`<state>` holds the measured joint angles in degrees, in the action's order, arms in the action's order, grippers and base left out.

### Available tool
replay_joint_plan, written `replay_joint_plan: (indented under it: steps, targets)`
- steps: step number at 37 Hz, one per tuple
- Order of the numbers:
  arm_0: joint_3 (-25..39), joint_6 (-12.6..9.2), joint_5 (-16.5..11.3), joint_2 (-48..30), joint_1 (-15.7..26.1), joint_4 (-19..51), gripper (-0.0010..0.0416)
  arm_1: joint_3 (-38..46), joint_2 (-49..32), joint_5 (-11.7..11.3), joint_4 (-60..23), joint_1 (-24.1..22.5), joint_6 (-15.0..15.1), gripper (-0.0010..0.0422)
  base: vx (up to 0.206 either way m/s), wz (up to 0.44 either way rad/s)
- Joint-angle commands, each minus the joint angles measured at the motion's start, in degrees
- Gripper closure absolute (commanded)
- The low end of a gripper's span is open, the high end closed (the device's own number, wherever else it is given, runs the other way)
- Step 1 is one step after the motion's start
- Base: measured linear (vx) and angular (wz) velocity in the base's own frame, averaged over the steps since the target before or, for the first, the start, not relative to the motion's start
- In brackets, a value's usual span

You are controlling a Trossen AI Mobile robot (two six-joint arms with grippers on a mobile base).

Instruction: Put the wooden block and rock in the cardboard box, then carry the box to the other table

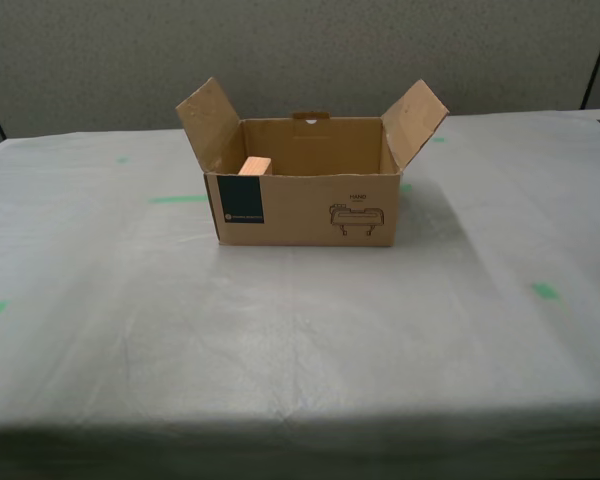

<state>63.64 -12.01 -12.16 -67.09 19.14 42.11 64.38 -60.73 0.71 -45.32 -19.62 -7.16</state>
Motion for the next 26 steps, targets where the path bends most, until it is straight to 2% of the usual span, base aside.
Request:
replay_joint_plan:
  steps: [1,26]
  targets:
    - [0.1,0.0,0.1,0.0,0.0,-0.1,0.0016,0.1,0.0,-0.1,0.0,0.0,0.2,0.0126,0.0,0.0]
    - [0.1,0.0,0.1,0.0,0.0,-0.1,0.0016,0.1,0.0,-0.1,0.0,0.0,0.1,0.0126,0.0,0.0]
